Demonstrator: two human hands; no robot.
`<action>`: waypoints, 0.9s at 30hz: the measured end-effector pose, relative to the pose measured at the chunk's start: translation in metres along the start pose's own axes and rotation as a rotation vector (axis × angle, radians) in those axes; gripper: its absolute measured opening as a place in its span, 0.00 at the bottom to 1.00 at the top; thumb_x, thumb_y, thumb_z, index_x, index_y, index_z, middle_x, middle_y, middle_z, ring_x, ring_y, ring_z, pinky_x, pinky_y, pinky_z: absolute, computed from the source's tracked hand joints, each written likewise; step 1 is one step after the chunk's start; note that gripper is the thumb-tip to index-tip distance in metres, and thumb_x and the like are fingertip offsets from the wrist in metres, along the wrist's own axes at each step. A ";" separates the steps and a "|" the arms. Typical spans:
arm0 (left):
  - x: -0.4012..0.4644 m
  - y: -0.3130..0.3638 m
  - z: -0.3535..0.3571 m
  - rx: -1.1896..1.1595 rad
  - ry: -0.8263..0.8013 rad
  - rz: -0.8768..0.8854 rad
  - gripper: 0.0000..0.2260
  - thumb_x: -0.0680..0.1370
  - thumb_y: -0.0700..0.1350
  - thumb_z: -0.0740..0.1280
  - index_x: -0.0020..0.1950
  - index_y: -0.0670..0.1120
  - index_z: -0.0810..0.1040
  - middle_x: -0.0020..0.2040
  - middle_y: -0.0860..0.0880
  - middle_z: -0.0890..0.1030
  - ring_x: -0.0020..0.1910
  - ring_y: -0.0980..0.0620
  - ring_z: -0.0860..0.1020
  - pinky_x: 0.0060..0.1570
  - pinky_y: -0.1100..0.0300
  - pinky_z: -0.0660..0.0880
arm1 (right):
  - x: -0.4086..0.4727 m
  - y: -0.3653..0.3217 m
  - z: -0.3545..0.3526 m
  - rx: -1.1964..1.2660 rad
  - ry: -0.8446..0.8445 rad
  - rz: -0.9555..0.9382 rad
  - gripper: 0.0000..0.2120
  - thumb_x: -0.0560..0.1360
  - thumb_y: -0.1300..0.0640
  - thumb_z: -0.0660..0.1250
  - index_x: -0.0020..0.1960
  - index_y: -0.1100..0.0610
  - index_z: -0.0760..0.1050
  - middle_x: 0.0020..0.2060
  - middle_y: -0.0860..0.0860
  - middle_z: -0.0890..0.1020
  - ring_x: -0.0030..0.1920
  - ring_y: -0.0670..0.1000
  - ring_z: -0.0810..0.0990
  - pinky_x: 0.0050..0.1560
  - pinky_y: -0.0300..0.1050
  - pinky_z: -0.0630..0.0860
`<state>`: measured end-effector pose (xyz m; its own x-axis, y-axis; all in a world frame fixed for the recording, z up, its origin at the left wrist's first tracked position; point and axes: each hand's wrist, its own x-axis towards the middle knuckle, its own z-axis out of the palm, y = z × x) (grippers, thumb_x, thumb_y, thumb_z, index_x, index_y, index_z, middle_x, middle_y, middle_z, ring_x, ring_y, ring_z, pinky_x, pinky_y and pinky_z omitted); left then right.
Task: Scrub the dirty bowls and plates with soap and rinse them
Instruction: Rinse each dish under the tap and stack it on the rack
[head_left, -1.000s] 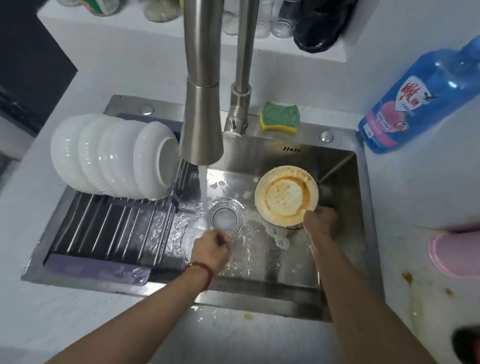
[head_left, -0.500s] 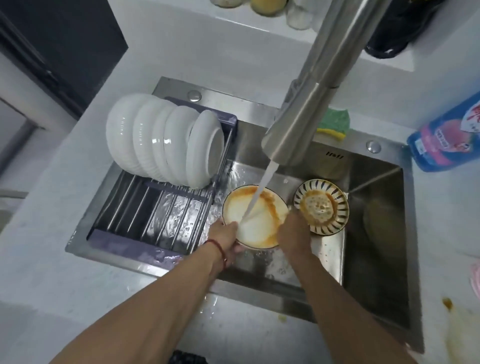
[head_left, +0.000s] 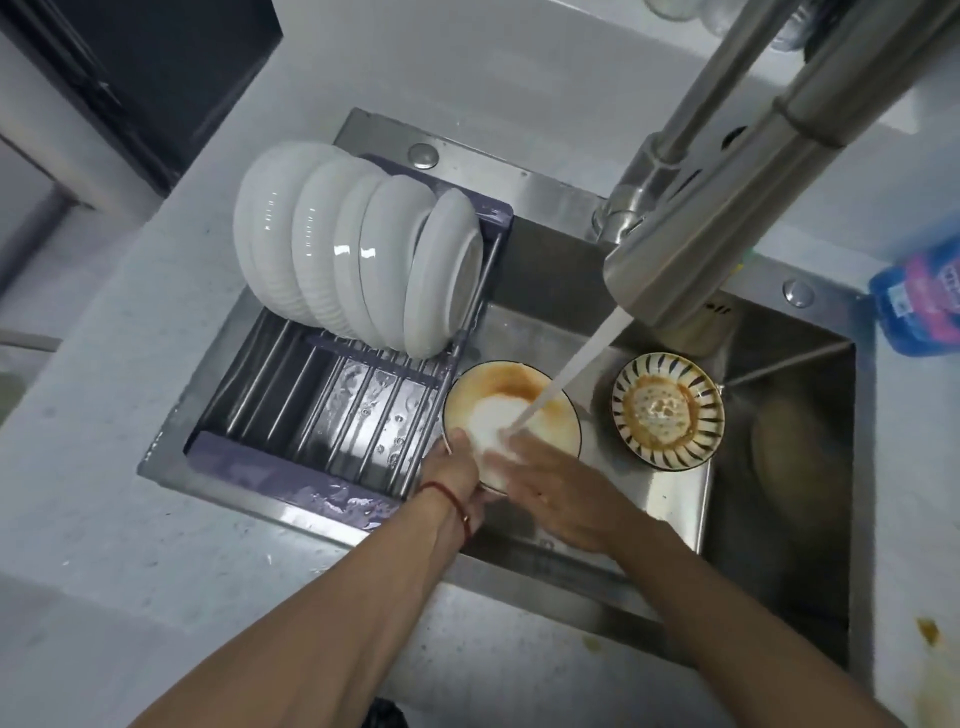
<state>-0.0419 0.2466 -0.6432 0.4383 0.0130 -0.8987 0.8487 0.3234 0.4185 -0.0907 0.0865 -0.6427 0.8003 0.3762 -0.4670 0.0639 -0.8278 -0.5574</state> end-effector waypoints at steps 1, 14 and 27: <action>0.001 0.001 0.001 -0.013 -0.013 0.007 0.14 0.88 0.49 0.56 0.67 0.45 0.76 0.58 0.40 0.83 0.49 0.41 0.84 0.47 0.37 0.83 | 0.006 0.008 -0.002 -0.066 0.046 0.081 0.35 0.82 0.34 0.38 0.82 0.49 0.57 0.83 0.48 0.55 0.83 0.53 0.50 0.81 0.51 0.53; 0.000 0.003 0.001 0.005 -0.120 -0.057 0.14 0.89 0.48 0.55 0.72 0.48 0.73 0.64 0.40 0.82 0.56 0.39 0.83 0.36 0.40 0.84 | -0.049 0.023 -0.009 0.005 0.125 0.004 0.23 0.87 0.46 0.53 0.80 0.49 0.64 0.80 0.40 0.59 0.80 0.38 0.53 0.80 0.53 0.58; -0.008 0.007 0.001 0.046 -0.154 -0.138 0.12 0.89 0.46 0.55 0.64 0.44 0.75 0.48 0.42 0.84 0.44 0.45 0.82 0.27 0.51 0.82 | -0.025 -0.009 -0.014 -0.041 0.012 -0.106 0.23 0.88 0.46 0.49 0.82 0.46 0.59 0.81 0.39 0.57 0.81 0.39 0.46 0.80 0.44 0.47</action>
<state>-0.0388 0.2479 -0.6326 0.3535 -0.1743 -0.9190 0.9151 0.2681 0.3012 -0.1028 0.0783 -0.6164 0.7946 0.4582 -0.3984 0.1733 -0.8000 -0.5744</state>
